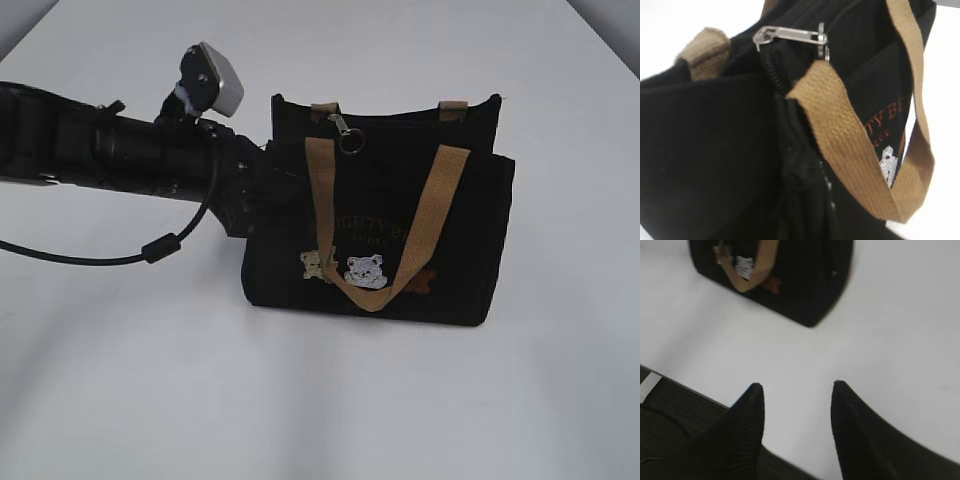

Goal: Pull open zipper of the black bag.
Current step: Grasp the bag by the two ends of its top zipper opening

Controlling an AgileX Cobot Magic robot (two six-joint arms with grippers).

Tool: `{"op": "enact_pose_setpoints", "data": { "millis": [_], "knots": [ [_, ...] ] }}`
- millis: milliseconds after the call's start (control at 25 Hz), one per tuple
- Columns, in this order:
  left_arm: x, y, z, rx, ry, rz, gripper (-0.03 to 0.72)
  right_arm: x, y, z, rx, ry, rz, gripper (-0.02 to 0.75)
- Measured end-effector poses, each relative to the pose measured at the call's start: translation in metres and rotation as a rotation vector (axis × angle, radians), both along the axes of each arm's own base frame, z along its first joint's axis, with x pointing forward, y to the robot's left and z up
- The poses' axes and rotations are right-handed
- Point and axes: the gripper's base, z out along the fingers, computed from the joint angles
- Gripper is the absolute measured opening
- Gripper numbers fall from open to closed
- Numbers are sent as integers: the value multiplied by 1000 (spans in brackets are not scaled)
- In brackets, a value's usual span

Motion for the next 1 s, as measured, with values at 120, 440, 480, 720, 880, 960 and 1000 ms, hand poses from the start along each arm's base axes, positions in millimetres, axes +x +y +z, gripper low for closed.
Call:
{"op": "enact_pose_setpoints", "data": {
  "millis": [120, 440, 480, 720, 880, 960, 1000],
  "knots": [
    [-1, -2, 0, 4, 0, 1, 67, 50, 11, 16, 24, -129, 139, 347],
    [-1, -2, 0, 3, 1, 3, 67, 211, 44, 1, -89, -197, 426, 347],
    [-1, -2, 0, 3, 1, 3, 67, 226, 51, -4, -103, -186, 456, 347],
    [-1, -2, 0, 3, 1, 3, 67, 290, 87, -22, -189, -176, 597, 347],
    [-1, -2, 0, 3, 1, 3, 67, 308, 105, -28, -209, -182, 645, 347],
    [-1, -2, 0, 3, 1, 3, 67, 311, 110, -33, -225, -175, 659, 347],
    [-1, -2, 0, 3, 1, 3, 67, 311, 113, -36, -237, -171, 662, 347]
  ]
}}
